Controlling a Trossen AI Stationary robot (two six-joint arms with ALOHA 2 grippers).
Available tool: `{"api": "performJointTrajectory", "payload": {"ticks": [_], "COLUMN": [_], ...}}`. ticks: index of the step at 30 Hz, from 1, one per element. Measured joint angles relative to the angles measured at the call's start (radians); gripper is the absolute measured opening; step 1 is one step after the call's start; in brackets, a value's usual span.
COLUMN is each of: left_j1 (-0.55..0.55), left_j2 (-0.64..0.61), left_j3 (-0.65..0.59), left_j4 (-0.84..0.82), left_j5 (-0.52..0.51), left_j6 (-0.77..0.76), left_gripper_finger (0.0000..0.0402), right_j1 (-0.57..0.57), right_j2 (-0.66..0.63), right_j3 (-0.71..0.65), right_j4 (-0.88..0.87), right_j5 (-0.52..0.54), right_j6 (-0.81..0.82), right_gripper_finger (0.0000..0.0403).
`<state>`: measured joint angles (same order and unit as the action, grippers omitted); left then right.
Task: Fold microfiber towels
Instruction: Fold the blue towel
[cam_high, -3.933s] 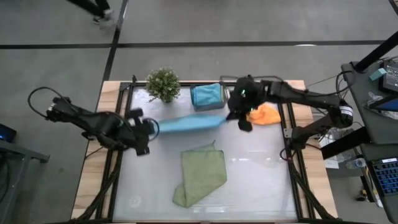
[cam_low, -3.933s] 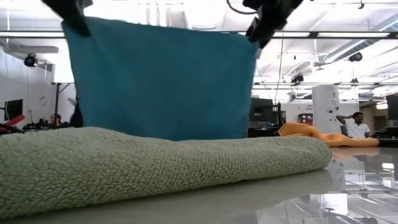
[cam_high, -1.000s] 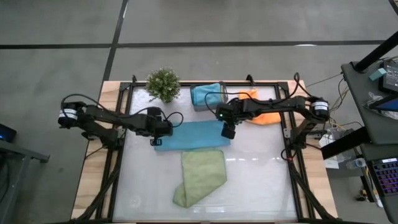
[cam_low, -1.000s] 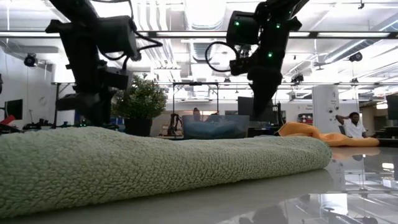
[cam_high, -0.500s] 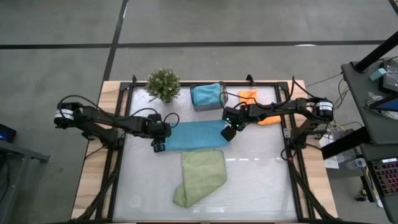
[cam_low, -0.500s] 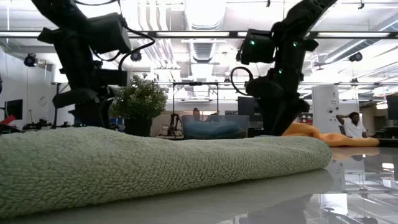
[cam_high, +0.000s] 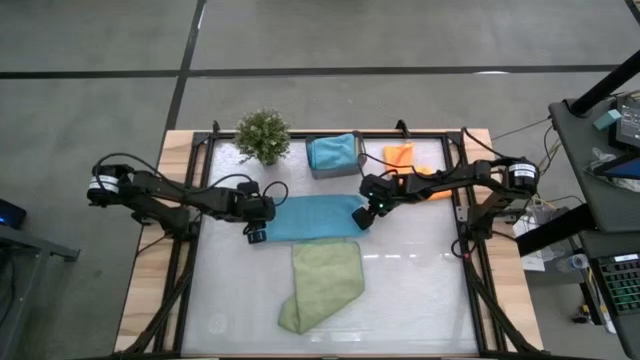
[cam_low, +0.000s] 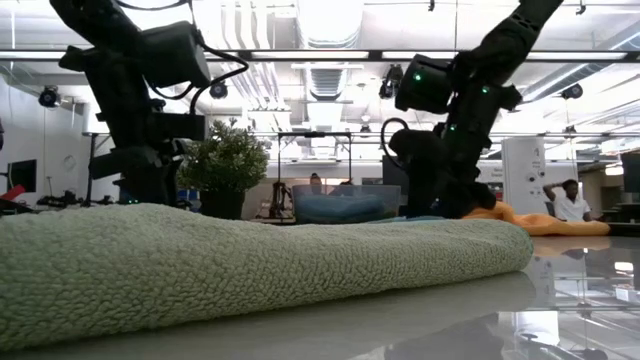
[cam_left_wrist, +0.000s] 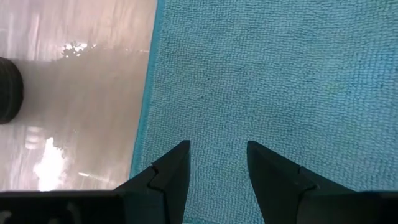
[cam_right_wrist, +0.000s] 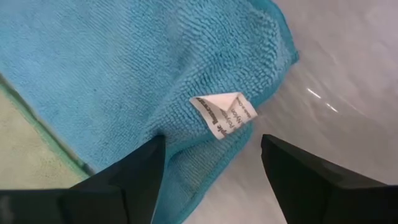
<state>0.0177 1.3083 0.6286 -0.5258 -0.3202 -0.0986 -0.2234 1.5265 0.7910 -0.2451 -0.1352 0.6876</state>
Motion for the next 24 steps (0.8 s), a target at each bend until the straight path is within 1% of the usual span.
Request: {"api": "performJointTrajectory", "payload": {"ticks": [3,5,9,12,15,19,24], "left_j1": [0.0,0.0,0.0,0.0,0.0,0.0,0.0], "left_j2": [0.0,0.0,0.0,0.0,0.0,0.0,0.0], "left_j3": [0.0,0.0,0.0,0.0,0.0,0.0,0.0], "left_j4": [0.001,0.003,0.002,0.002,0.002,0.002,0.003], "left_j5": [-0.003,-0.003,-0.003,-0.003,-0.003,-0.003,-0.003], "left_j6": [0.0,0.0,0.0,0.0,0.0,0.0,0.0], "left_gripper_finger": [0.0143,0.0143,0.0143,0.0143,0.0143,0.0143,0.0143], "right_j1": [0.0,-0.001,-0.011,-0.039,-0.074,-0.094,-0.094], "right_j2": [0.0,0.0,0.0,-0.009,-0.032,-0.072,-0.116], "right_j3": [-0.016,-0.018,-0.019,-0.011,-0.009,-0.011,-0.01], "right_j4": [0.03,0.031,0.034,-0.045,-0.146,-0.168,-0.139], "right_j5": [0.0,0.002,0.003,0.002,0.005,0.006,-0.005], "right_j6": [0.008,0.003,-0.004,-0.036,-0.062,-0.078,-0.078], "right_gripper_finger": [0.0252,0.0242,0.0206,0.0178,0.0162,0.0159,0.018]}}
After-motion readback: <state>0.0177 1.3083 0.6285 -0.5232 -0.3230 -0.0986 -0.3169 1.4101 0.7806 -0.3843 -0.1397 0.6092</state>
